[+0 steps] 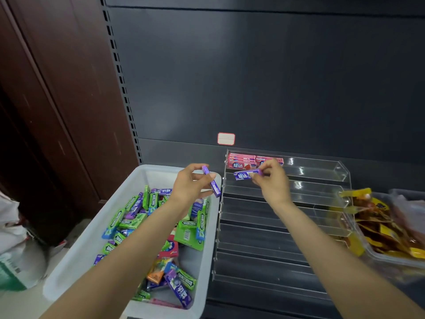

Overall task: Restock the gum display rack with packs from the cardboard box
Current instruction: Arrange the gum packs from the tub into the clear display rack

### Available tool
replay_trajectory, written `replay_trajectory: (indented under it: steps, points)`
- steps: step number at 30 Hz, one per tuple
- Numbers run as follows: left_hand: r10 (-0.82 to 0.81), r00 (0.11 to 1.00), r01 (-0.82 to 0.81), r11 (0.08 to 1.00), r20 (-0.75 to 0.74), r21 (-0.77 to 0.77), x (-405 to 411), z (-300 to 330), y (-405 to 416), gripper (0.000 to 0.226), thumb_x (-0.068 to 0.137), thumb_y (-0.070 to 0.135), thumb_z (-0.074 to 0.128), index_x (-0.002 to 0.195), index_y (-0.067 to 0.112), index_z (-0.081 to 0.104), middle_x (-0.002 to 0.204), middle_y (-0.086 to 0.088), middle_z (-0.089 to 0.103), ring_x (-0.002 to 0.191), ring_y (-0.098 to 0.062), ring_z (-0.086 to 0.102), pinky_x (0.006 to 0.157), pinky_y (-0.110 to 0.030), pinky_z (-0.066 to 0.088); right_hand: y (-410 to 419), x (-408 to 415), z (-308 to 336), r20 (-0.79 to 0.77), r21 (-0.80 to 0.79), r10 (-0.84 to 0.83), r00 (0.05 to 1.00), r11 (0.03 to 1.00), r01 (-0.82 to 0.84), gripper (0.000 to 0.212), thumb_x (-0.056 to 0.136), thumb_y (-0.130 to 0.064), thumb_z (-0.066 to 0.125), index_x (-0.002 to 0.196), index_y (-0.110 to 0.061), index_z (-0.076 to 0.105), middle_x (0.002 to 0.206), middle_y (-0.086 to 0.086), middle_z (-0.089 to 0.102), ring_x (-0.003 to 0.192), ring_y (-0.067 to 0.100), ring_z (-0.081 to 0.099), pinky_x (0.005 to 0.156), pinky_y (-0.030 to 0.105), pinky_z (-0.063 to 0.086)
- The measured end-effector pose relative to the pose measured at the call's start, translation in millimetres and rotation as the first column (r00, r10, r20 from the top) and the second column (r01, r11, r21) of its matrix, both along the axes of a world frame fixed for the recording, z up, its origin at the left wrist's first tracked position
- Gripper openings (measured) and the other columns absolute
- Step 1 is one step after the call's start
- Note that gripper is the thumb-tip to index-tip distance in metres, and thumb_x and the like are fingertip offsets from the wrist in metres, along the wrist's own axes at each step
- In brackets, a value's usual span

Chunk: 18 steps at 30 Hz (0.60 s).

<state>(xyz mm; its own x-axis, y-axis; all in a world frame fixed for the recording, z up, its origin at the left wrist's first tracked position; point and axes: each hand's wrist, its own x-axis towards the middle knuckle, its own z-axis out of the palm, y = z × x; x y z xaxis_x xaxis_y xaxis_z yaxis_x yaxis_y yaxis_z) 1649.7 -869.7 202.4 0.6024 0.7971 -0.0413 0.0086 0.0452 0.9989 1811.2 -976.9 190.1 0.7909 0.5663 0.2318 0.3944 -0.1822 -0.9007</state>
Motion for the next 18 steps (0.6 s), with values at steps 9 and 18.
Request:
replay_trajectory:
  steps: [9, 18]
  points:
    - [-0.005, 1.000, 0.006, 0.999, -0.019, 0.038, -9.8, -4.6, 8.6, 0.029, 0.088, 0.014, 0.063, 0.116, 0.011, 0.055, 0.087, -0.008, 0.062, 0.075, -0.020, 0.067, 0.076, -0.029, 0.058, 7.9, 4.8, -10.9, 0.407, -0.385, 0.007, 0.914, 0.908, 0.165, 0.013, 0.085, -0.023, 0.068, 0.093, -0.013, 0.068, 0.091, 0.004, 0.069, 0.077, 0.018, 0.062, 0.064, 0.024, 0.042]
    - [0.009, 1.000, -0.008, 0.999, -0.017, 0.032, -3.7, -5.3, 7.4, 0.028, 0.087, 0.015, 0.064, 0.114, 0.011, 0.055, 0.087, -0.008, 0.062, 0.078, -0.021, 0.068, 0.079, -0.031, 0.058, 13.4, 2.6, -7.0, 0.400, -0.470, -0.075, 0.914, 0.839, 0.274, 0.013, 0.089, -0.025, 0.064, 0.094, -0.015, 0.070, 0.091, 0.005, 0.071, 0.085, 0.023, 0.065, 0.064, 0.027, 0.042]
